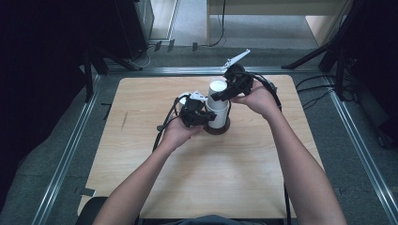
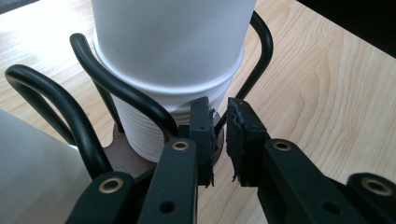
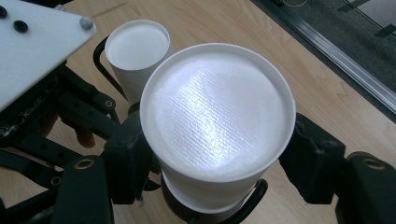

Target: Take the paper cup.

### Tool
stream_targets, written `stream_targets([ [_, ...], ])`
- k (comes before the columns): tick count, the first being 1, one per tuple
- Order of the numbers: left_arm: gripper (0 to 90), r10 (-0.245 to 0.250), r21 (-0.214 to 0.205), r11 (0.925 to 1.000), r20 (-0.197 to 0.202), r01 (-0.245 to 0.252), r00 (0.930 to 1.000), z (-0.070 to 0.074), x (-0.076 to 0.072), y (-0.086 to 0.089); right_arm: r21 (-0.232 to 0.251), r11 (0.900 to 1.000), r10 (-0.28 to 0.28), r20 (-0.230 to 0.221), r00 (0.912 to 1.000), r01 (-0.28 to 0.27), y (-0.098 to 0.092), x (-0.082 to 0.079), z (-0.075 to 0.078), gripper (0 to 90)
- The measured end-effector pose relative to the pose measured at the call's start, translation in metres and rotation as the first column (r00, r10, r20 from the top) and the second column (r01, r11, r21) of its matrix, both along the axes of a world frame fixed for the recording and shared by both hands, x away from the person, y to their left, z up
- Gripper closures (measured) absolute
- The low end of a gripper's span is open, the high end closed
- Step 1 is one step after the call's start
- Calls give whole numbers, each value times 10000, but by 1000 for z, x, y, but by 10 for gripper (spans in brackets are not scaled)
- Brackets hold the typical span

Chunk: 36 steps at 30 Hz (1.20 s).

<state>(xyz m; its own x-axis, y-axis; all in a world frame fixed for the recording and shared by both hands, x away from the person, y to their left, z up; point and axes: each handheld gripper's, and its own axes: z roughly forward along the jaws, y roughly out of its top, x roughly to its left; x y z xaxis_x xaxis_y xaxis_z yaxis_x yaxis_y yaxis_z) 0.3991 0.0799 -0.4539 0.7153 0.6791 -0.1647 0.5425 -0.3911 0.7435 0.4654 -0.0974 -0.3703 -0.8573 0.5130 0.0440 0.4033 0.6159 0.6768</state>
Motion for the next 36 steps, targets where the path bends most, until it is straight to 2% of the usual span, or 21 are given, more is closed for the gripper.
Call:
stream_targets([
  [6, 788, -83, -87, 9999, 10, 83, 10000, -1, 0, 1, 168, 9998, 95, 138, 9999, -97, -2, -2, 14, 317],
  [20, 761, -198, -171, 9997, 29, 199, 9998, -2, 0, 2, 129, 9998, 147, 366, 9992, -152, -6, -13, 61, 322],
  [22, 758, -189, -162, 9997, 36, 189, 9998, -2, -1, 1, 81, 9998, 202, 459, 9987, -206, -8, -16, 67, 322],
  [25, 738, -243, -170, 9996, 70, 244, 9997, -2, -1, 1, 321, 9985, 432, 430, 9981, -446, -13, -27, 78, 322],
  [26, 738, -284, -199, 9994, 67, 285, 9996, -2, -1, 1, 321, 9985, 432, 430, 9981, -446, -13, -27, 78, 322],
  [30, 709, -422, -150, 9990, 34, 423, 9991, -3, -1, 2, 13, 9957, 929, 543, 9942, -931, -20, -44, 74, 322],
  [36, 680, -569, -156, 9983, -38, 568, 9984, -3, -3, 2, 147, 9939, 1082, 440, 9932, -1090, -32, -56, 68, 321],
])
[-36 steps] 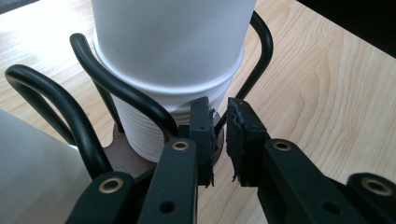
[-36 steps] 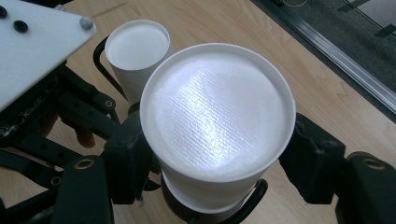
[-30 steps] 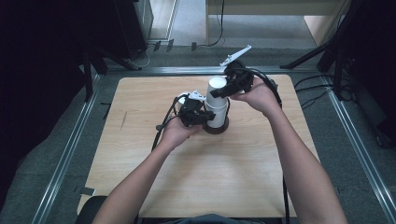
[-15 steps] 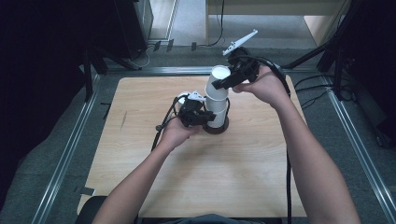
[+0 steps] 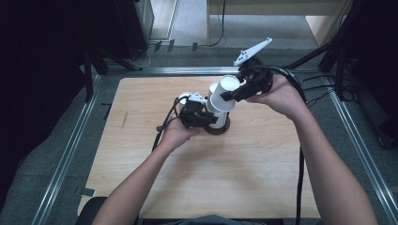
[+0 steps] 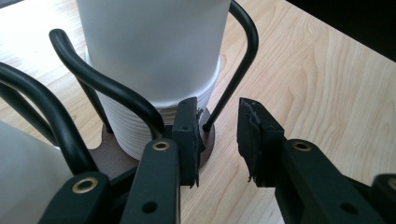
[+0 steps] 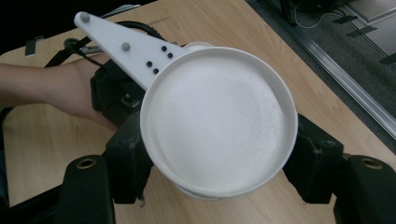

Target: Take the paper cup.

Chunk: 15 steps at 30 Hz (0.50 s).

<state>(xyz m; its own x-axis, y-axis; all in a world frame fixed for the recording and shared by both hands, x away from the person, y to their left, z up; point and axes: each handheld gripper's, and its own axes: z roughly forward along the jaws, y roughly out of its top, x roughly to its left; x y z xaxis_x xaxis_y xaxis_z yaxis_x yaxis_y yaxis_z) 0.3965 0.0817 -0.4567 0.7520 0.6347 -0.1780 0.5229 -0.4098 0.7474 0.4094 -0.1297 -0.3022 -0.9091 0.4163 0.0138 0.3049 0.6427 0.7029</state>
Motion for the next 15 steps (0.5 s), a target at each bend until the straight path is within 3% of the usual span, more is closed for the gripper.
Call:
stream_targets([
  [7, 645, -260, -2, 9997, -9, 260, 9997, 1, -3, -1, 118, 9999, -9, -112, 9999, 10, -19, -14, -8, 321],
  [12, 599, -470, -124, 9988, -73, 469, 9989, 1, -7, -1, 112, 9999, 11, -221, 9998, -8, -32, -22, -26, 321],
  [15, 575, -677, 8, 9977, -161, 678, 9976, 2, -9, 0, 7, 9998, 212, -192, 9996, -211, -38, -24, -36, 321],
])
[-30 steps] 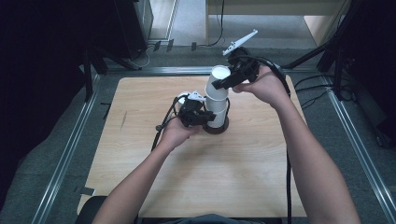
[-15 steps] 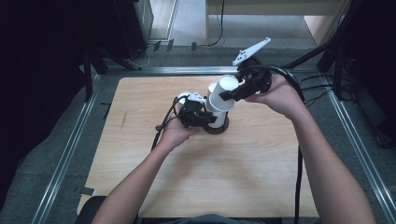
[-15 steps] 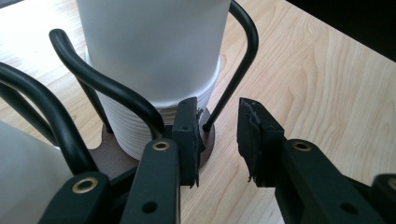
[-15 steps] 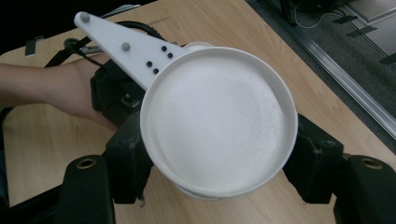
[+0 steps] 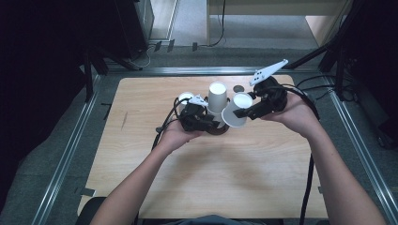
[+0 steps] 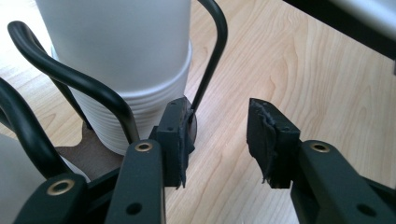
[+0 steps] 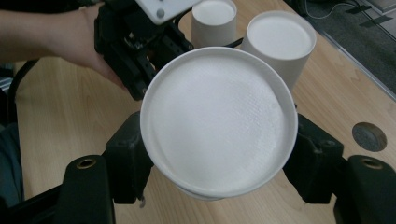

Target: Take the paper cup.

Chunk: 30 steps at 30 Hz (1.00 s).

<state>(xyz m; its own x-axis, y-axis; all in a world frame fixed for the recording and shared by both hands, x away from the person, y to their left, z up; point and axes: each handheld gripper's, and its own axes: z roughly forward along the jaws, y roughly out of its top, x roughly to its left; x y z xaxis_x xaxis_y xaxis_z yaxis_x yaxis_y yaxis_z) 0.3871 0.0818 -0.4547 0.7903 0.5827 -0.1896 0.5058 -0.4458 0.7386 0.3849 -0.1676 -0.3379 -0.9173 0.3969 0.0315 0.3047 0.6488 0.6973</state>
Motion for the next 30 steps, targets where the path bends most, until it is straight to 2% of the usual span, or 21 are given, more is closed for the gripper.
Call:
stream_targets([
  [9, 509, -493, -115, 9987, 173, 495, 9986, 1, -9, 4, 55, 10000, -13, -407, 9992, 16, -12, -9, -24, 321],
  [17, 437, -1141, -82, 9934, 81, 1142, 9934, -1, -20, 9, 285, 9996, 35, -612, 9981, -17, -17, -22, -53, 320],
  [20, 429, -1563, 29, 9877, -127, 1563, 9876, -2, -23, 11, 372, 9993, 117, -679, 9976, -92, -16, -26, -64, 320],
  [22, 429, -1745, 63, 9846, -26, 1745, 9847, -3, -28, 14, 411, 9990, 188, -722, 9972, -159, -14, -29, -71, 320],
  [30, 390, -1888, 123, 9820, 172, 1886, 9819, -7, -38, 29, 488, 9974, 576, -847, 9947, -536, 0, -34, -96, 320],
])
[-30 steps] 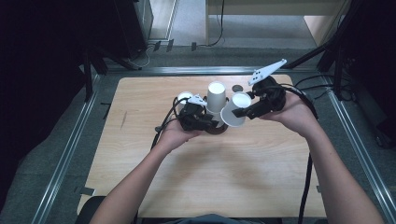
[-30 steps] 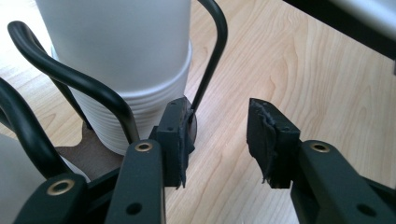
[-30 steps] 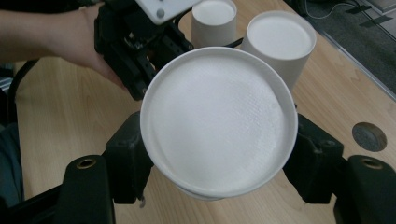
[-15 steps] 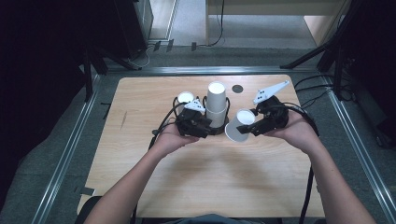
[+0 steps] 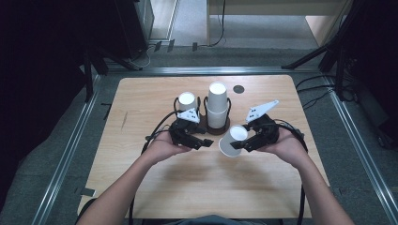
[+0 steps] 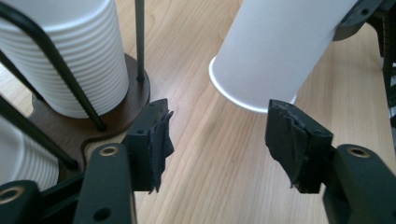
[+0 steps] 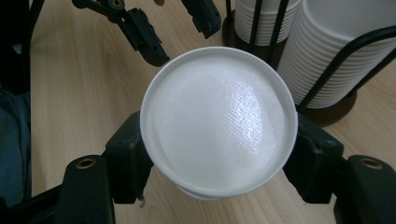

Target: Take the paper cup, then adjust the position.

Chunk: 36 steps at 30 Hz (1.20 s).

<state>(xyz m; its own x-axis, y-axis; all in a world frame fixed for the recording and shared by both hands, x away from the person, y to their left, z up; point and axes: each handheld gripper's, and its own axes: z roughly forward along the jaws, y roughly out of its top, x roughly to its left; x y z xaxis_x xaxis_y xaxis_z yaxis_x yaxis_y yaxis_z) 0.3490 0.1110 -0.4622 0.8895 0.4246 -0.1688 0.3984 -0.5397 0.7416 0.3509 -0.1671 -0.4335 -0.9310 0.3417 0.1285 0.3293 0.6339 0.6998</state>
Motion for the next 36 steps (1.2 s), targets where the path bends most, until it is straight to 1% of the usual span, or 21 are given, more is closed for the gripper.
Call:
stream_targets([
  [2, 373, 2, 9, 10000, 11, -2, 10000, -1, 1, 2, 30, 10000, -13, -30, 10000, 13, 4, 0, -6, 321],
  [3, 339, -75, 9, 10000, -39, 75, 10000, -2, 2, 3, 136, 9999, 37, -152, 9999, -35, 8, -1, -12, 320],
  [4, 339, -101, -22, 9999, -157, 101, 9998, -3, 3, 4, 136, 9999, 37, -152, 9999, -35, 8, -1, -12, 320],
  [6, 267, -218, -24, 9998, -284, 217, 9994, -5, 4, 5, 46, 10000, 87, -184, 9998, -86, 11, -2, -17, 320],
  [9, 163, -417, 10, 9991, -384, 418, 9984, -7, 4, 4, 89, 9998, 157, -299, 9994, -155, 11, -1, -25, 320],
  [10, 163, -456, -9, 9990, -427, 456, 9980, -8, 4, 4, 89, 9998, 157, -299, 9994, -155, 11, -1, -25, 320],
  [12, 138, -525, 10, 9986, -671, 526, 9964, -10, 5, 3, 102, 9998, 202, -294, 9994, -199, 12, -1, -27, 320],
  [13, 133, -504, 38, 9987, -733, 508, 9960, -11, 5, 3, 117, 9998, 176, -301, 9994, -173, 12, -1, -28, 320],
  [16, 126, -534, 154, 9984, -681, 546, 9962, -15, 4, 0, 246, 9996, 172, -310, 9994, -164, 14, 0, -28, 320],
  [17, 124, -611, 183, 9979, -697, 625, 9957, -16, 3, -2, 566, 9982, 198, -447, 9988, -173, 15, 0, -28, 320],
  [22, 123, -919, 148, 9955, -677, 931, 9935, -18, -1, -9, 777, 9966, 299, -304, 9991, -275, 20, -1, -26, 320],
  [23, 122, -946, 127, 9953, -671, 957, 9932, -19, -1, -10, 862, 9959, 324, -372, 9988, -291, 21, -1, -25, 320],
  [25, 121, -986, 147, 9949, -700, 999, 9927, -19, -2, -11, 898, 9954, 352, -313, 9989, -323, 23, -1, -24, 320],
  [26, 121, -1051, 116, 9943, -755, 1063, 9916, -20, -2, -12, 922, 9952, 375, -368, 9986, -339, 24, -2, -23, 320],
  [27, 121, -1132, 40, 9935, -826, 1140, 9901, -20, -2, -12, 976, 9945, 418, -313, 9986, -386, 25, -2, -23, 320],
  [30, 122, -1243, -53, 9922, -733, 1242, 9895, -19, -3, -14, 1104, 9928, 515, -407, 9978, -468, 27, -4, -21, 321],
  [31, 122, -1257, -132, 9921, -719, 1250, 9895, -19, -3, -14, 1118, 9925, 543, -344, 9979, -501, 28, -3, -20, 322],
  [34, 122, -1358, -48, 9907, -666, 1358, 9885, -19, -4, -16, 1156, 9919, 570, -352, 9978, -525, 30, -5, -19, 322],
  [36, 122, -1379, -74, 9905, -637, 1377, 9884, -20, -4, -17, 1215, 9911, 590, -345, 9977, -544, 31, -5, -18, 322],
])
